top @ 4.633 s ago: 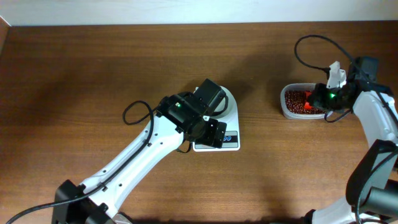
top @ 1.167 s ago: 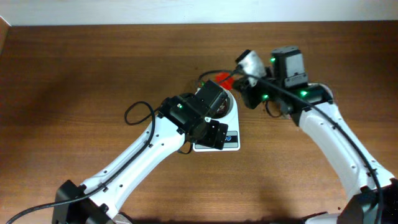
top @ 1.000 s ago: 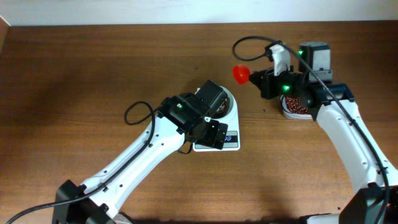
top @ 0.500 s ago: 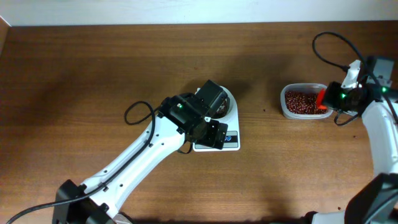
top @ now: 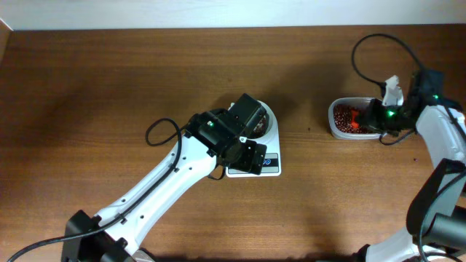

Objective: Scoop item into bowl and weigh 50g on scale
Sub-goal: 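Scoop beans again from the container with the right gripper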

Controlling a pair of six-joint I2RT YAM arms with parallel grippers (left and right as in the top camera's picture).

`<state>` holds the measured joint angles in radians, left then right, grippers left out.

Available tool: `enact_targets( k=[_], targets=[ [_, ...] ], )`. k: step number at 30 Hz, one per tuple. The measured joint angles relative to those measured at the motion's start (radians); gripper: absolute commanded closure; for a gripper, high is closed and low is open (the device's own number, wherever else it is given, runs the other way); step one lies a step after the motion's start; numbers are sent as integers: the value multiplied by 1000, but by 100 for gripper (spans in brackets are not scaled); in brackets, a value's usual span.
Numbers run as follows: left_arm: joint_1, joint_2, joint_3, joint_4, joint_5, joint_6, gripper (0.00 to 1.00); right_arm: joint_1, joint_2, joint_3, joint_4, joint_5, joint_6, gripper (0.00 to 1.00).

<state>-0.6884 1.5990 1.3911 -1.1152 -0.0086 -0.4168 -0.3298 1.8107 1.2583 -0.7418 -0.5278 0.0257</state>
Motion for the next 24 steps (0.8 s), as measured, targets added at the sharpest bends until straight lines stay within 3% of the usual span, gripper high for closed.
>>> enact_targets(
  k=[10, 24],
  targets=[
    [0, 0, 0, 0, 0, 0, 1, -217, 3, -2, -34, -311, 0, 96],
    [0, 0, 0, 0, 0, 0, 1, -295, 3, -3, -85, -418, 21, 96]
  ],
)
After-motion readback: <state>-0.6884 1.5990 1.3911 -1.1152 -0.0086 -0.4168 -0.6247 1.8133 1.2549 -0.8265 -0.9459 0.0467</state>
